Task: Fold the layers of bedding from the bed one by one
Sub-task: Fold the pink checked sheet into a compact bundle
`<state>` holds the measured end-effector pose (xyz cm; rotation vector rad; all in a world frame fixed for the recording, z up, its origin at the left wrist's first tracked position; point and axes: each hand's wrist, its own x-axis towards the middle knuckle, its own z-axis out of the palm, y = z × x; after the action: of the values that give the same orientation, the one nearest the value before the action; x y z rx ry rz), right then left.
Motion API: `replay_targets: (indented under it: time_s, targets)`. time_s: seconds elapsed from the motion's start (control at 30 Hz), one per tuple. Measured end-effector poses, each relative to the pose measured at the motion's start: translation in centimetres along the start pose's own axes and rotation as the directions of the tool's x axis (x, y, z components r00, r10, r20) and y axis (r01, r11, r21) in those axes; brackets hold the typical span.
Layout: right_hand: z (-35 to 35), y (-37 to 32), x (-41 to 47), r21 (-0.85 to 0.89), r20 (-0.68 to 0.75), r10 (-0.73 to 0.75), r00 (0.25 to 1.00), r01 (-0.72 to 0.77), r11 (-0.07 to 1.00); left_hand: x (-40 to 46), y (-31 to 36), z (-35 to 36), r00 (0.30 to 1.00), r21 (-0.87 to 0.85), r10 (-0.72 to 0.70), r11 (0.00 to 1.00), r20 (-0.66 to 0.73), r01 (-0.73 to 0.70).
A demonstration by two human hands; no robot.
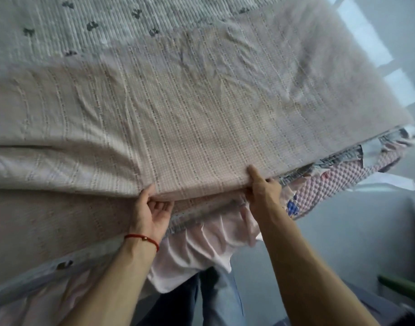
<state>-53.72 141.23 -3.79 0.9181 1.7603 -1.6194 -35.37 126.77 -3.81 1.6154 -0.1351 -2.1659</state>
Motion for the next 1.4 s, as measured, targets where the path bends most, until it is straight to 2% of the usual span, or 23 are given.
replay_targets:
  time_s: [0.13, 0.27, 0.33, 0.47, 0.63, 0.83, 0.93, 1.03, 1.13, 1.2, 1.3, 1.4]
  targets:
    - [-1.7, 0.6, 1.1, -0.029, -0.009, -0.054, 0.999, 0.054, 0.998, -0.9, -1.8, -2.6, 1.0, 0.006, 0.002, 1.0, 0.013, -0.002]
    - [-2.3, 0.3, 1.3, 0.016, -0.005, 0.078, 0.997, -0.078, 0.997, -0.8, -2.7, -4.7, 0.998, 0.238, 0.011, 0.971, -0.067, 0.005]
    - [-2.4, -0.7, 2.0, 0.021, -0.011, 0.049, 0.999, -0.049, 0.999, -0.5, -2.9, -5.0, 0.994, 0.295, 0.037, 0.956, -0.105, -0.004]
    - [-3.0, -2.7, 3.2, -0.05, -0.027, -0.1, 0.995, 0.099, 0.994, -0.8, -2.4, -5.3, 0.997, 0.24, 0.029, 0.971, -0.068, -0.012]
    - [-3.5, -1.2, 2.3, -0.092, 0.031, -0.042, 0.999, 0.045, 0.995, -1.5, -0.9, -6.0, 0.997, 0.028, -0.042, 0.999, -0.058, 0.044]
    - [-0.7, 4.1, -1.8, -0.114, 0.184, 0.085, 0.979, -0.065, 0.991, -1.1, 5.2, -8.5, 0.991, -0.34, 0.097, 0.932, -0.095, -0.123]
    - [1.1, 6.4, -4.0, -0.145, 0.265, 0.104, 0.959, -0.067, 0.987, -0.9, 6.4, -9.4, 0.985, -0.283, 0.124, 0.947, -0.117, -0.152]
    - [1.9, 8.1, -5.1, -0.121, 0.262, 0.05, 0.964, -0.019, 0.993, -1.7, 4.6, -11.4, 0.981, -0.19, 0.132, 0.969, -0.141, -0.158]
    - [2.0, 9.3, -5.5, -0.163, 0.241, 0.027, 0.97, 0.013, 0.987, -2.2, 3.1, -14.4, 0.98, -0.031, 0.094, 0.994, -0.175, -0.101]
    - [2.3, 10.4, -6.0, -0.201, 0.305, 0.035, 0.952, 0.029, 0.979, -2.0, 3.8, -15.3, 0.98, 0.036, 0.087, 0.996, -0.18, -0.081]
    - [3.4, 11.9, -6.7, -0.256, 0.375, 0.061, 0.925, 0.04, 0.966, -1.5, 6.7, -14.9, 0.976, 0.009, 0.115, 0.993, -0.184, -0.115]
    - [3.6, 13.2, -6.0, -0.382, 0.328, 0.048, 0.944, 0.085, 0.92, -0.5, 10.0, -14.7, 0.966, -0.138, 0.147, 0.974, -0.212, -0.178]
